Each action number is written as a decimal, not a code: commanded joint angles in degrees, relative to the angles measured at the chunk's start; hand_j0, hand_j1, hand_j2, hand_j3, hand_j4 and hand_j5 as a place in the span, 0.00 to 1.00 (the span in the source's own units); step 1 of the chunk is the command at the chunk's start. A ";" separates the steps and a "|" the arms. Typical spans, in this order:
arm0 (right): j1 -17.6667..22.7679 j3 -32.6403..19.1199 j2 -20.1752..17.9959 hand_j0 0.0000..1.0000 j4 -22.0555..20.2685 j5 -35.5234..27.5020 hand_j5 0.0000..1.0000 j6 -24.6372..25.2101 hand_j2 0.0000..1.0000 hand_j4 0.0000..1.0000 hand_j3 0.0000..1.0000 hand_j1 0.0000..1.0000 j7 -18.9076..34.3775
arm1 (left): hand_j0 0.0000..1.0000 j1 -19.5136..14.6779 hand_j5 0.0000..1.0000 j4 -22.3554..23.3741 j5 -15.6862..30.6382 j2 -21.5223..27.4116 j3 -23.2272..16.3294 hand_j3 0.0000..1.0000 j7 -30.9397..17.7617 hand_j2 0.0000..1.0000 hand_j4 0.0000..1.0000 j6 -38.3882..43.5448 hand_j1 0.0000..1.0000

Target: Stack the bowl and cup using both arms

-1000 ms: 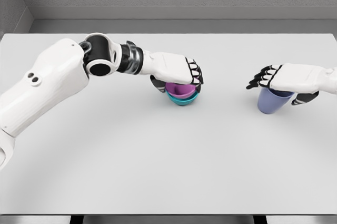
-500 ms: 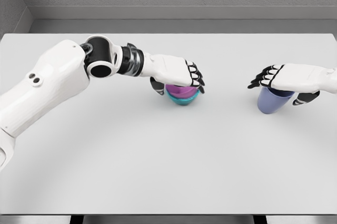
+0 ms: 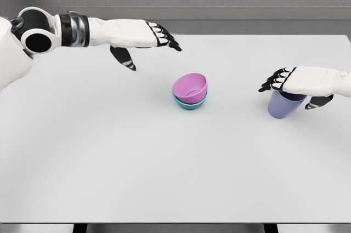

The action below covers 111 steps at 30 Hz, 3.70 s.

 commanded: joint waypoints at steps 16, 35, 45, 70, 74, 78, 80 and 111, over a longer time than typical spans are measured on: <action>0.00 1.35 -0.07 0.75 -0.01 -0.30 0.75 0.15 0.75 0.75 0.75 0.75 -0.02 | 1.00 8.70 1.00 0.18 1.60 10.05 6.77 1.00 -0.35 1.00 1.00 0.13 1.00; 0.00 -3.13 0.02 0.50 1.40 -1.18 0.50 0.15 0.50 0.50 0.50 0.50 -0.02 | 1.00 8.88 1.00 0.09 1.60 9.78 6.59 1.00 -0.44 1.00 1.00 0.13 1.00; -0.17 -7.00 0.72 0.37 1.31 -1.44 0.37 0.15 0.37 0.37 0.37 0.37 -0.02 | 1.00 8.88 1.00 0.09 1.60 9.96 6.59 1.00 -0.44 1.00 1.00 0.13 1.00; -6.32 -6.47 7.93 0.37 -2.47 -4.43 0.37 0.15 0.37 0.37 0.37 0.37 -0.02 | 1.00 8.88 1.00 0.09 1.51 9.78 6.33 1.00 -0.44 1.00 1.00 0.13 1.00; -8.87 -3.66 9.86 0.37 -2.47 -4.43 0.37 0.15 0.37 0.37 0.37 0.37 -0.02 | 1.00 8.88 1.00 0.09 1.51 9.78 6.24 1.00 -0.44 1.00 1.00 0.13 1.00; -11.16 -1.29 12.06 0.37 -2.47 -4.34 0.37 0.15 0.37 0.37 0.37 0.37 -0.02 | 1.00 8.88 1.00 0.09 1.51 9.70 6.24 1.00 -0.44 1.00 1.00 0.13 1.00; -12.04 -0.41 13.02 0.37 -2.55 -4.34 0.37 0.15 0.37 0.37 0.37 0.37 -0.02 | 1.00 8.88 1.00 0.09 1.42 9.70 6.24 1.00 -0.44 1.00 1.00 0.13 1.00; -17.58 6.18 20.41 0.37 -6.33 -3.82 0.37 0.15 0.37 0.37 0.37 0.37 -0.02 | 1.00 8.88 1.00 0.01 1.33 9.70 6.06 1.00 -0.44 1.00 1.00 0.13 1.00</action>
